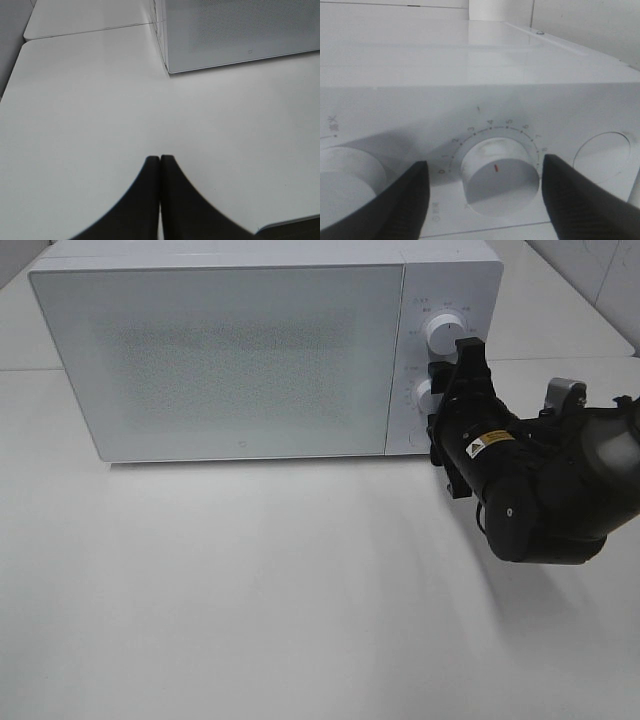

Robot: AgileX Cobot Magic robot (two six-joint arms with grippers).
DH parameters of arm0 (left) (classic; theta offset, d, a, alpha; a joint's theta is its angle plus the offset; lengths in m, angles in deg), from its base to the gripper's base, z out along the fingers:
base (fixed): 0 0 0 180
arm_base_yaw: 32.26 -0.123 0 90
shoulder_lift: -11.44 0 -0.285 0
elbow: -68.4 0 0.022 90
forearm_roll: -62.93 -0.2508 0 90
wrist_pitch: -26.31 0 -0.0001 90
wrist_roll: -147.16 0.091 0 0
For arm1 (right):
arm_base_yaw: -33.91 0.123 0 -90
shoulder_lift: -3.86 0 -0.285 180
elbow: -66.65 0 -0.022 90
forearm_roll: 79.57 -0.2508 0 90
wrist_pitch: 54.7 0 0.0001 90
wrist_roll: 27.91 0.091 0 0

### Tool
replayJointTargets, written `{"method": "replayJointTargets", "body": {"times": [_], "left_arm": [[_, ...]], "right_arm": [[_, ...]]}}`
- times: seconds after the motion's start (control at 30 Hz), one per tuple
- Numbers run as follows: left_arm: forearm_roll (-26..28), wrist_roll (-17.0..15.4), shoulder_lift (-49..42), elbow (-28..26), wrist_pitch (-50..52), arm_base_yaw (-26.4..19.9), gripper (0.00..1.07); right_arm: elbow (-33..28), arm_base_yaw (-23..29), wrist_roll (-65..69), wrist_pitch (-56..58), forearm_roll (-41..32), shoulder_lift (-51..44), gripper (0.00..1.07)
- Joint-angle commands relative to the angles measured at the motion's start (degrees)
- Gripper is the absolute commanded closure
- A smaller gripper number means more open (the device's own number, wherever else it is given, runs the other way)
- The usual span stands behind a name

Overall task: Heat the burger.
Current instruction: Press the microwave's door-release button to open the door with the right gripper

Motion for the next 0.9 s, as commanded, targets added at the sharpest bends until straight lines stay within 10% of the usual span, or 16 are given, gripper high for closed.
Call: {"method": "replayJointTargets", "body": {"times": [0.03, 0.9], "left_arm": [[0.29, 0.06, -1.20, 0.17, 0.80, -0.17, 1.06], [0.29, 0.06, -1.20, 0.17, 0.80, -0.17, 1.06]], "right_arm": [[0.46, 0.00, -1.26, -8.19, 1.38, -0.57, 0.38], [-1.83, 0.00, -39.19, -8.59, 27.39, -0.57, 0.43]]}}
